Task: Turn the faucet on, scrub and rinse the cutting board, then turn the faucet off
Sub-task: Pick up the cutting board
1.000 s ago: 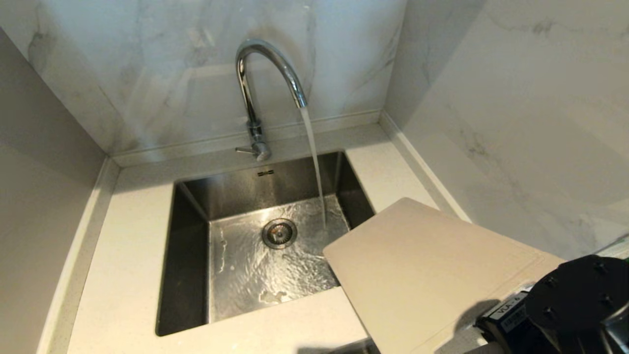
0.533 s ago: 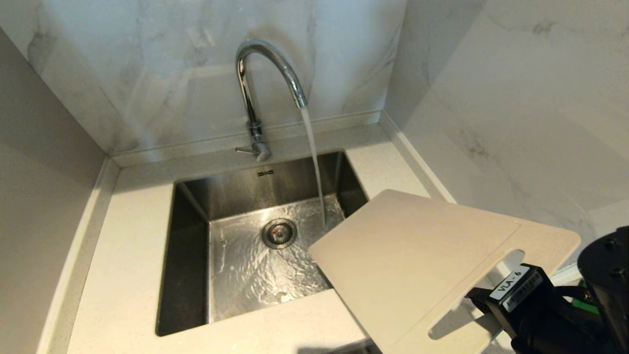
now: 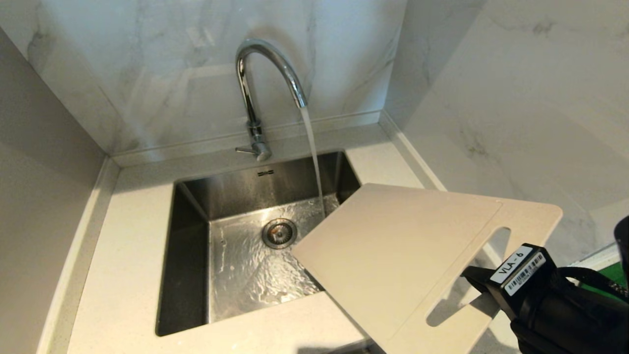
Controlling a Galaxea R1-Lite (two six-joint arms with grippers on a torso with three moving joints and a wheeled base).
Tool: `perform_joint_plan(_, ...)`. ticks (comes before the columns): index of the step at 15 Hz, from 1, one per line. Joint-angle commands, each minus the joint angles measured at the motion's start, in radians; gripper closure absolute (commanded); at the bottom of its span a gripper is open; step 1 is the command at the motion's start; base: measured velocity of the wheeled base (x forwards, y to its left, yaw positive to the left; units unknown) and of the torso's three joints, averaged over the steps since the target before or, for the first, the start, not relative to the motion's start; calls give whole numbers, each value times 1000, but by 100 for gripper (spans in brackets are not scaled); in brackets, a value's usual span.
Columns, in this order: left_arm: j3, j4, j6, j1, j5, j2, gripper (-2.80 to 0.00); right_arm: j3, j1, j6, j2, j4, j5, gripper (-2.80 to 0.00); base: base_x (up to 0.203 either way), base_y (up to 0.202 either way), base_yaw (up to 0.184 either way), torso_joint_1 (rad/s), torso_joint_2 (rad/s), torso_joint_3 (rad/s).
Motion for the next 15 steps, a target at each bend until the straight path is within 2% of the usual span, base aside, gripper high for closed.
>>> perform_joint_plan(1, -1, 0, 0, 0, 0, 0, 0, -4, -1, -15, 1, -6, 16, 0, 0, 0, 0, 0, 0, 0)
perform_joint_plan(6, 1, 0, 0, 0, 1, 0, 0, -43, -8, -33, 35, 2, 138, 0, 0, 0, 0, 0, 0, 0)
perform_joint_plan(9, -1, 0, 0, 0, 0, 0, 0, -78, -74, -122, 37, 34, 220, 0, 0, 0, 0, 0, 0, 0)
perform_joint_plan(11, 0, 0, 0, 0, 0, 0, 0, -105, -145, -233, 43, 39, 287, 0, 0, 0, 0, 0, 0, 0)
perform_joint_plan(15, 0, 0, 0, 0, 0, 0, 0, -129, -276, -399, 59, 36, 421, 0, 0, 0, 0, 0, 0, 0)
